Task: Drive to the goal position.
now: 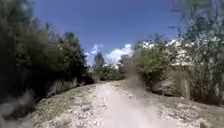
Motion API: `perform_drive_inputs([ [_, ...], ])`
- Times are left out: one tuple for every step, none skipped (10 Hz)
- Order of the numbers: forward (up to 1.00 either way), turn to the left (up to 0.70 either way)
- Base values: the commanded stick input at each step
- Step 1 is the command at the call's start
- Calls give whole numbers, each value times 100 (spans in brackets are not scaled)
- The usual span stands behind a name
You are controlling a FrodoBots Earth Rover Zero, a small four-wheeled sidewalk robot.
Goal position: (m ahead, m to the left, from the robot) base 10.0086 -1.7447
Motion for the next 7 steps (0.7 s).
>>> perform_drive_inputs([
  [44, 2],
  [44, 2],
  [44, 2],
  [44, 2],
  [44, 2],
  [44, 2],
  [44, 2],
])
